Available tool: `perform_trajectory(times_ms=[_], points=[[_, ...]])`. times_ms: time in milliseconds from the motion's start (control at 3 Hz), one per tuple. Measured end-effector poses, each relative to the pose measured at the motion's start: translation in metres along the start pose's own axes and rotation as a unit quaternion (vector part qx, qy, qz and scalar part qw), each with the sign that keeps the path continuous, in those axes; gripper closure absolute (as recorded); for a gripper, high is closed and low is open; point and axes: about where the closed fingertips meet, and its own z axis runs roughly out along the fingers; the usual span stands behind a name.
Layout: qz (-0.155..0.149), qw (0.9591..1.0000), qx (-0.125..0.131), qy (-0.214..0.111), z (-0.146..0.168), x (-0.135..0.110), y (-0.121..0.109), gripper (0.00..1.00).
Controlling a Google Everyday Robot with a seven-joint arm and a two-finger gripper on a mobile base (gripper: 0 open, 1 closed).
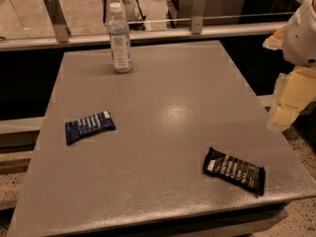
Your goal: Move blue plastic bottle near rxbar blueberry
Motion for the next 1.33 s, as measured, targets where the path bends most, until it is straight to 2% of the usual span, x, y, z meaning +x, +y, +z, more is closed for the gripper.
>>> perform_trajectory(times_ms=[333, 667, 1000, 1333], points=[[0.0, 1.0, 0.001, -0.002, -0.001, -0.001, -0.001, 0.0], [-0.001, 0.9987, -0.001, -0.051, 0.016, -0.024, -0.016, 0.0], [0.0, 0.9923, -0.006, -0.124, 0.054, -0.073, -0.04, 0.0], [0.004, 0.9798, 0.024, -0.198, 0.067, -0.13, -0.071, 0.0]])
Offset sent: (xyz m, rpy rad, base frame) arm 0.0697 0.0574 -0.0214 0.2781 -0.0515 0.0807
